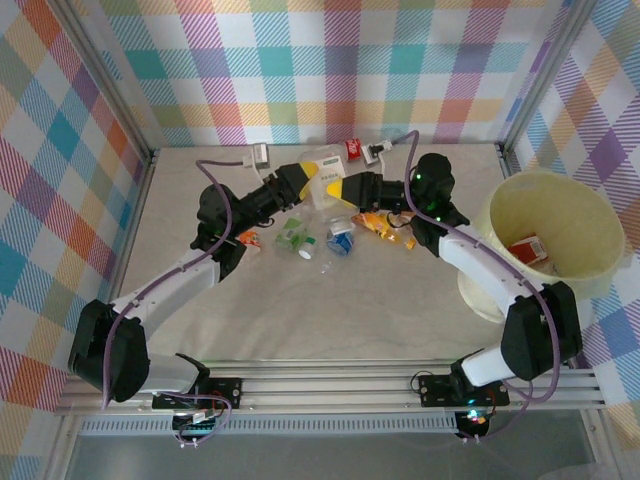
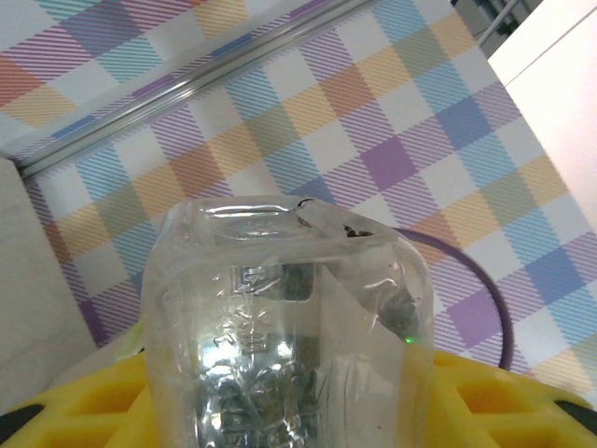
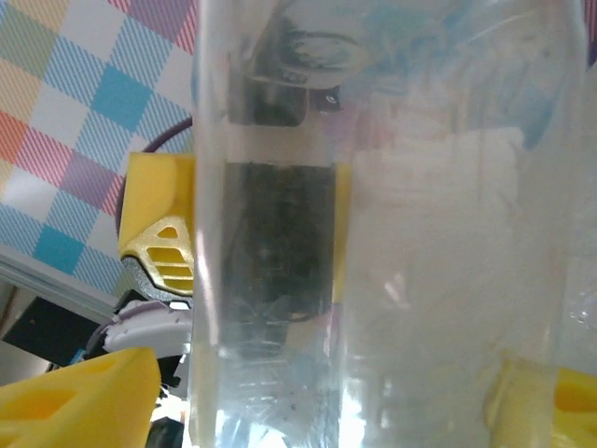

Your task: Put the plastic bottles in the bin

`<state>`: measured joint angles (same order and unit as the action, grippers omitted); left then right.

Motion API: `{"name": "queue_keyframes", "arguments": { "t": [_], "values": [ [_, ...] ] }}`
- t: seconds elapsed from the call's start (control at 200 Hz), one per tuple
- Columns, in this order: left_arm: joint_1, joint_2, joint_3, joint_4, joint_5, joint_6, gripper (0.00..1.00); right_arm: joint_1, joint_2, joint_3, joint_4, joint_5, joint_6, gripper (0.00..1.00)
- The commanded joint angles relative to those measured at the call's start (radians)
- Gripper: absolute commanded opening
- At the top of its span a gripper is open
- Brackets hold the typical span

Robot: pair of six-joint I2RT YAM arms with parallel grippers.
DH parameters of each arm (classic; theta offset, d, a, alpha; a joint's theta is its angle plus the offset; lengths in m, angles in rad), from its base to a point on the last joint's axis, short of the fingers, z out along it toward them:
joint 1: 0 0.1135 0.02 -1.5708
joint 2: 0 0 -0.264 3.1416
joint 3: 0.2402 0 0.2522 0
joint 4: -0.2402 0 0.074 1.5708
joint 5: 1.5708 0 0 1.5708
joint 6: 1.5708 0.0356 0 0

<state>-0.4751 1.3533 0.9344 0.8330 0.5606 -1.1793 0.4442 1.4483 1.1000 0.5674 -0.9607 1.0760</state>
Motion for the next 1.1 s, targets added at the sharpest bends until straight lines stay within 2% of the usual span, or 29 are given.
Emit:
{"name": "queue_keyframes", "arguments": {
  "t": [0.0, 0.07, 0.21, 0.35, 0.455, 0.59, 0.71, 0.84, 0.97, 1.1],
  "values": [
    [0.004, 0.033, 0.037, 0.096, 0.018, -0.073, 0.51, 0.001, 0.025, 0.030, 0.198, -0.034, 0.126, 0.72],
    [0.005, 0.049, 0.040, 0.104, 0.018, -0.086, 0.51, 0.000, 0.037, 0.033, 0.232, -0.039, 0.158, 0.66],
    [0.004, 0.067, 0.043, 0.092, 0.016, -0.086, 0.51, -0.001, 0.034, 0.038, 0.169, -0.024, 0.139, 0.53],
    [0.001, 0.062, 0.060, -0.044, 0.000, -0.018, 0.56, -0.002, 0.006, 0.034, 0.045, -0.005, 0.061, 0.44],
    [-0.009, 0.064, 0.082, -0.135, -0.007, 0.029, 0.64, -0.001, -0.022, 0.045, -0.105, 0.012, -0.039, 0.41],
    [-0.010, 0.053, 0.089, -0.183, -0.011, 0.070, 0.84, -0.014, -0.066, 0.057, -0.295, 0.069, -0.167, 0.39],
    [-0.011, 0.021, 0.099, -0.270, -0.028, 0.140, 1.00, -0.022, -0.111, 0.081, -0.482, 0.164, -0.300, 0.36],
    [-0.013, -0.010, 0.117, -0.392, -0.064, 0.210, 1.00, -0.029, -0.168, 0.114, -0.663, 0.275, -0.436, 0.35],
    [-0.026, -0.041, 0.133, -0.531, -0.136, 0.278, 1.00, -0.032, -0.240, 0.168, -0.892, 0.477, -0.610, 0.35],
    [-0.059, -0.049, 0.156, -0.603, -0.175, 0.332, 1.00, -0.033, -0.310, 0.197, -1.023, 0.659, -0.725, 0.35]
  ]
}}
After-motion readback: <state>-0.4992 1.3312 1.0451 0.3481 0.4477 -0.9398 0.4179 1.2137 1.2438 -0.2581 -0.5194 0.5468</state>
